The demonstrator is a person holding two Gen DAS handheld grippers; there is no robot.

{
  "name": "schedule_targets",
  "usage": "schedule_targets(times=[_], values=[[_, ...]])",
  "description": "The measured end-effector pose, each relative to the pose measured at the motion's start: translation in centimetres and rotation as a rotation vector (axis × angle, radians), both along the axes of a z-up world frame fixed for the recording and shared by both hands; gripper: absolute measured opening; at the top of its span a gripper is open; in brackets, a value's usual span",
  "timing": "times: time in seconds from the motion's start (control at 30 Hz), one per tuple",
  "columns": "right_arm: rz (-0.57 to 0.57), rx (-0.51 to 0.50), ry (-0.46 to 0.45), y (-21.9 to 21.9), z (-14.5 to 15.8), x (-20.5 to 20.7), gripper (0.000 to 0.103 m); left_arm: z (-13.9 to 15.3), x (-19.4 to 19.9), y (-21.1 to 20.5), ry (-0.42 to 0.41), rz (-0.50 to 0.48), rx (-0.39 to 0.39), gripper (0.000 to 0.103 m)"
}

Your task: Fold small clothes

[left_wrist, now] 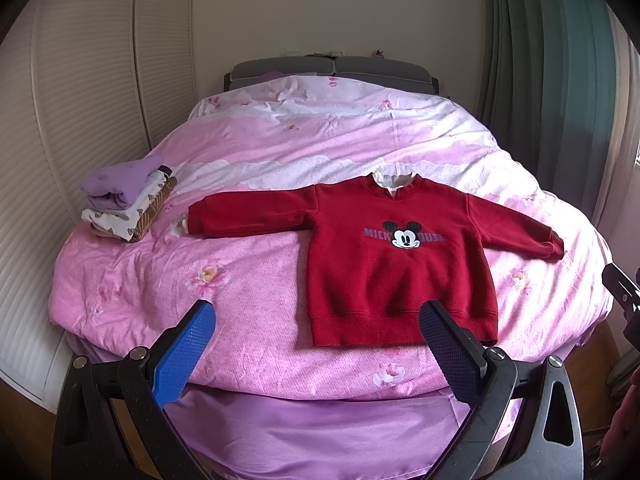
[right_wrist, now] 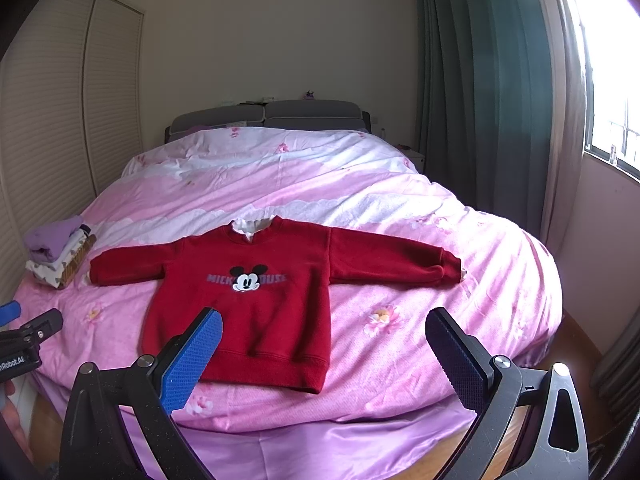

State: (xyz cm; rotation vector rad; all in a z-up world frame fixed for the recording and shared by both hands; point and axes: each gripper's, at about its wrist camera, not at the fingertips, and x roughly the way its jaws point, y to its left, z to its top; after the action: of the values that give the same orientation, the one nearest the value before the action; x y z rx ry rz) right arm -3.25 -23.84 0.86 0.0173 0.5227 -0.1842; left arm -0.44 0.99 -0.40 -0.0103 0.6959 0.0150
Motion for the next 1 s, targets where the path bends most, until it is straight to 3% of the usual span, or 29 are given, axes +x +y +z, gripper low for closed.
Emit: schedule_targets(times=[1.0], values=[[-0.001, -0.001, -0.001, -0.13, 0.07, -0.11, 0.103, 0.00, -0.04, -0.01, 0.000, -0.001, -0.001, 0.103]])
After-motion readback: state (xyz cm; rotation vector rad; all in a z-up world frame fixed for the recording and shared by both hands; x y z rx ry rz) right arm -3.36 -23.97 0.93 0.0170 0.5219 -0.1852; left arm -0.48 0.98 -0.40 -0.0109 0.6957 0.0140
